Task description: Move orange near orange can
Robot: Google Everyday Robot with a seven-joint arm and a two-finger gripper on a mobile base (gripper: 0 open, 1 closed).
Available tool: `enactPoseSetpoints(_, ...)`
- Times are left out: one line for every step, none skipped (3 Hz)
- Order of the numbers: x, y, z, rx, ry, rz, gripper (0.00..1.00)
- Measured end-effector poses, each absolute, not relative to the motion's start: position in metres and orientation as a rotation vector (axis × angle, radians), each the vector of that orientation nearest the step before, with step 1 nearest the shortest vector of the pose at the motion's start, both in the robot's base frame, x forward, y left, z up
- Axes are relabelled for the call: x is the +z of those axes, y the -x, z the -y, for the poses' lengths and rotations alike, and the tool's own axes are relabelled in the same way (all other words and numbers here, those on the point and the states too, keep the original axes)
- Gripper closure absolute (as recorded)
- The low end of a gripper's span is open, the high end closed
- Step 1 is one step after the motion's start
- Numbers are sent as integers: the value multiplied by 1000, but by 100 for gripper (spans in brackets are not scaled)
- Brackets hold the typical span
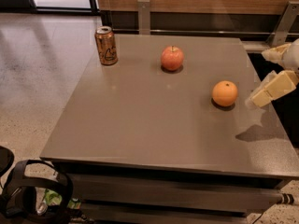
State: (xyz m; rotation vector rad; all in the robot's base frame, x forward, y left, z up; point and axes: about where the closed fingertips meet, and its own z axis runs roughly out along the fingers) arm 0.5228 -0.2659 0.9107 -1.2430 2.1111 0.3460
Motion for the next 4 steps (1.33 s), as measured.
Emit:
enactPoseSetpoints(877,-537,263,442,1180,-2115,0)
enactPoseSetpoints(852,-550,259,512,1134,-2091,0)
enactPoseSetpoints(836,-559,248,566,1123,-2047,0)
enactPoseSetpoints(828,-564,232,632,1125,-1974,0)
